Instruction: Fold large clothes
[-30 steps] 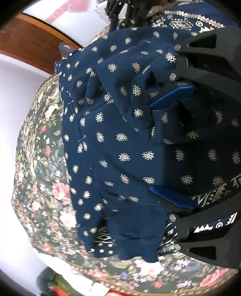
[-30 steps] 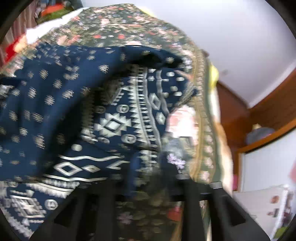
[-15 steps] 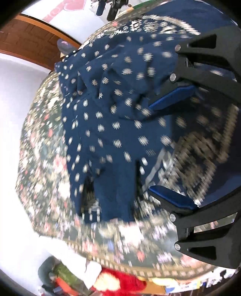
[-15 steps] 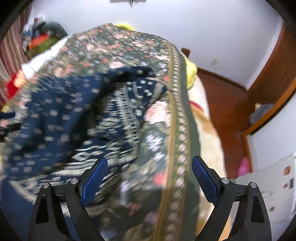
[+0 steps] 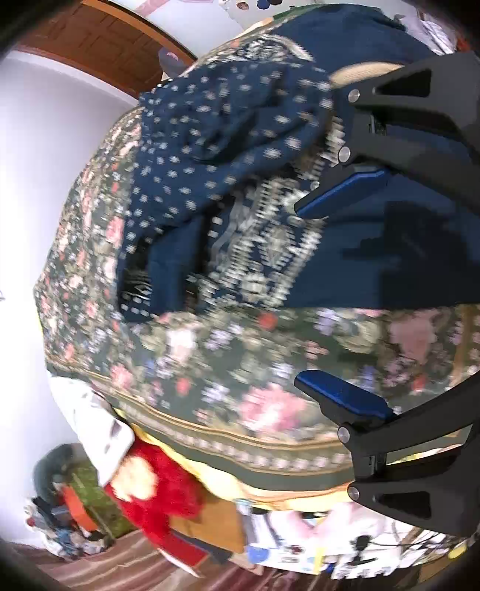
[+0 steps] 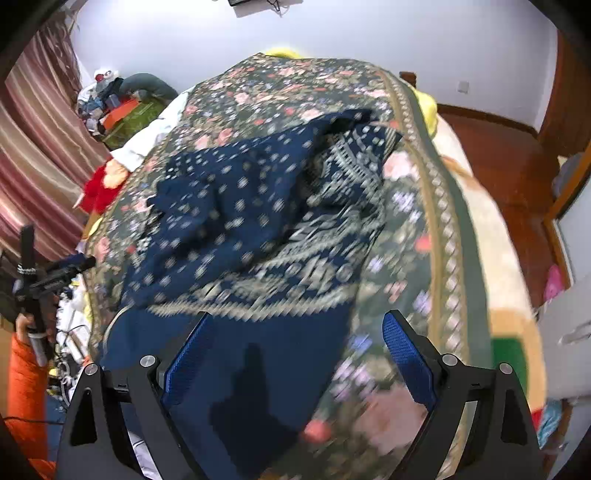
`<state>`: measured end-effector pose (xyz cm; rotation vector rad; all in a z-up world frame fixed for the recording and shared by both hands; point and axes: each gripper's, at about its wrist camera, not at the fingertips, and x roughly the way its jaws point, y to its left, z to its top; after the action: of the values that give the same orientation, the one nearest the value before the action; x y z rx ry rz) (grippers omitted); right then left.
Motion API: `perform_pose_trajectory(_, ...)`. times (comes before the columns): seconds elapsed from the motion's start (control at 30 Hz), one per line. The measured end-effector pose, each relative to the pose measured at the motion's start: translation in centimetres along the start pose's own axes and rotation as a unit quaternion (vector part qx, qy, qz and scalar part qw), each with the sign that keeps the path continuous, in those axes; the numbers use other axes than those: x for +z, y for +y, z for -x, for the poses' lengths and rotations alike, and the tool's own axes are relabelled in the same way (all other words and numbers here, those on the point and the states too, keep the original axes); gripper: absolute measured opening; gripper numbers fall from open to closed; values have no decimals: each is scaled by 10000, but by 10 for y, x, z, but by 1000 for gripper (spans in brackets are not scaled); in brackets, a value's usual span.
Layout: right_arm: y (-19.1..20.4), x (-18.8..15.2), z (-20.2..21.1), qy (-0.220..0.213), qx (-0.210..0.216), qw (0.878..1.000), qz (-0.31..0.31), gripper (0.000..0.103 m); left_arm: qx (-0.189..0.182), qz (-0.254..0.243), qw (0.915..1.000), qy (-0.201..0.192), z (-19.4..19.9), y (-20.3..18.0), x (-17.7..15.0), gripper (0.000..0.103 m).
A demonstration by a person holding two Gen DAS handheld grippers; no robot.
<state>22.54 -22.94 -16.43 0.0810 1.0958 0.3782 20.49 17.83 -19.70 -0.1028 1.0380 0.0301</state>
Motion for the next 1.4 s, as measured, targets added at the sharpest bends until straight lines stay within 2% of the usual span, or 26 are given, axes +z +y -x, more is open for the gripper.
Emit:
perform_pose_trajectory(0.17,8,-28,3,97,228,9995,-198,91,-128,105,9989,434,-9,13,-43,84)
perform_pose_trajectory(0.3,9,-46,-1,214,393,9983,-380,90,-386,342,9957,775,-23,18,-70,84)
perform_pose_trajectory(0.37,11,-53,-6,290,490,9975,-421,79,-531,512,9930,923,-31,20,-80,84)
perform_pose_trajectory(0.43,15,-58,-6,192,372,9986,-334,77,-745,682,9888,1100,-40,20,-90,84)
perform_pose_trajectory(0.5,18,-61,-7,116,291,9991,-281,69,-1091,812,9811,1374,-55,16,-101,84)
perform_pose_trajectory(0.53,19,-62,-7,56,281,9992,-291,65,-1147,898,9790,1428,-60,15,-105,84)
perform_pose_trajectory(0.6,18,-62,-6,-9,379,9988,-322,44,-1253,1175,9750,1412,-64,17,-109,84)
perform_pose_trajectory(0.63,16,-61,-5,-26,460,9984,-338,38,-1309,1257,9730,1424,-64,18,-108,83)
perform_pose_trajectory(0.67,15,-59,-4,-40,529,9980,-349,26,-1381,1284,9717,1423,-64,18,-107,74)
perform_pose_trajectory(0.7,14,-58,-4,-56,623,9973,-386,19,-1465,1267,9709,1407,-61,17,-106,63)
perform_pose_trajectory(0.73,13,-56,-4,-71,681,9968,-404,16,-1463,1190,9721,1393,-58,13,-103,59)
perform_pose_trajectory(0.77,13,-54,-5,-105,725,9965,-411,13,-1424,1068,9746,1356,-55,8,-101,44)
perform_pose_trajectory(0.8,14,-51,-5,-154,762,9962,-391,11,-1356,840,9788,1285,-49,-1,-97,25)
perform_pose_trajectory(0.9,17,-41,1,-403,815,9954,-298,9,-1157,394,9869,1052,-33,-23,-86,6)
perform_pose_trajectory(1.03,19,-19,9,-718,863,9936,-157,9,-1159,49,9928,300,11,-44,-56,4)
perform_pose_trajectory(1.1,19,-6,12,-836,850,9928,-64,9,-1213,27,9926,-86,33,-47,-39,4)
perform_pose_trajectory(1.27,20,35,9,-1128,805,9903,101,8,-1385,369,9872,-703,59,-42,20,4)
perform_pose_trajectory(1.4,13,73,0,-1356,605,9888,168,8,-1186,719,9847,-1055,50,-22,72,4)
